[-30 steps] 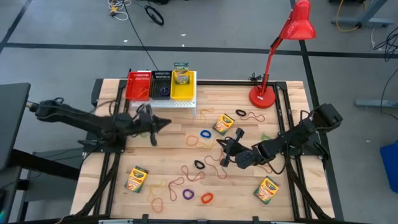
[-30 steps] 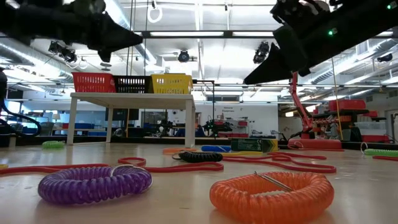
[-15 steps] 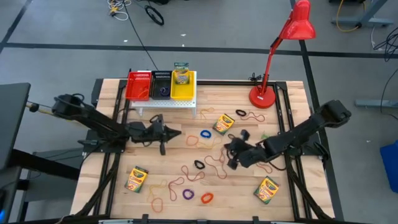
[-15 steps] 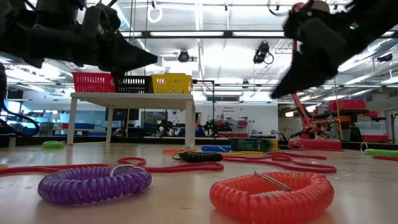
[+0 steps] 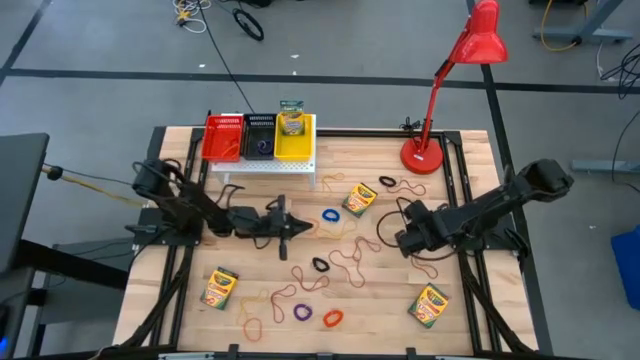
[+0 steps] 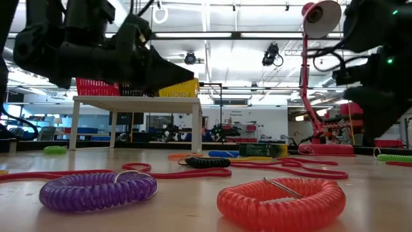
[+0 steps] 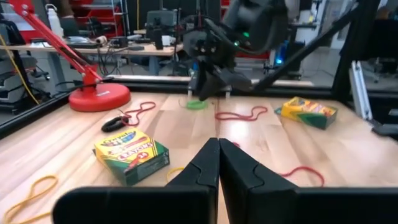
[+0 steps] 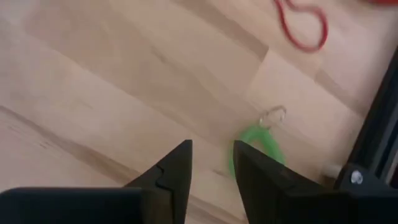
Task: Pick & Place Office Desk Supplies
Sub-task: Put the green spring keychain into the black bin on the shelf, then put the orange rubber band into the red bin on the shelf
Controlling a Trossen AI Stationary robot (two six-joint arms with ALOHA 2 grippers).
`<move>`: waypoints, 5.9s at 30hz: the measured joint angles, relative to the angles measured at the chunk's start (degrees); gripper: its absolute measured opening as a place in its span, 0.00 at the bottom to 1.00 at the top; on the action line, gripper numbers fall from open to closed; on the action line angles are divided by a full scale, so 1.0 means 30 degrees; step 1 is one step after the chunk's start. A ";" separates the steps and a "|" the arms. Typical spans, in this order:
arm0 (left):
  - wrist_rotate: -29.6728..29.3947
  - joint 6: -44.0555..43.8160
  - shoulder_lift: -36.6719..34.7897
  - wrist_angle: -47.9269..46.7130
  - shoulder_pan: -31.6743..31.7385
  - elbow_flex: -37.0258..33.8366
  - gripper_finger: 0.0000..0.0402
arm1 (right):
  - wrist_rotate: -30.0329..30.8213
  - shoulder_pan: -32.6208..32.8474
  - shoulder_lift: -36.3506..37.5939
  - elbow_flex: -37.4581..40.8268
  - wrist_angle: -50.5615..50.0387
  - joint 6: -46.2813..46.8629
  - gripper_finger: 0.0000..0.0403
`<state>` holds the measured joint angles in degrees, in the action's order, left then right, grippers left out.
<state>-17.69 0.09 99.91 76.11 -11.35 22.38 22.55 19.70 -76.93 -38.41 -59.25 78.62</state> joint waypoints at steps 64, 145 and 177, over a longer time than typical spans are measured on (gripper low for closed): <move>0.7400 0.1739 0.0775 -0.5718 -0.0197 0.8118 0.42 | -0.5171 0.0912 0.0015 -0.0781 2.7663 -2.3730 0.04; 0.6763 0.3534 -1.5735 -2.1967 0.6448 0.3322 0.04 | 0.5911 0.2453 -0.1590 -0.0774 2.4189 -2.3302 0.01; -0.0122 -0.4726 0.0033 -2.6818 -0.0189 1.0348 0.33 | 0.7595 0.2844 -0.2947 0.4718 2.8252 -1.8644 0.01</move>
<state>-18.05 -14.09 100.01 -4.34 -11.92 53.42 45.34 28.23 -85.77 -24.25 25.50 22.69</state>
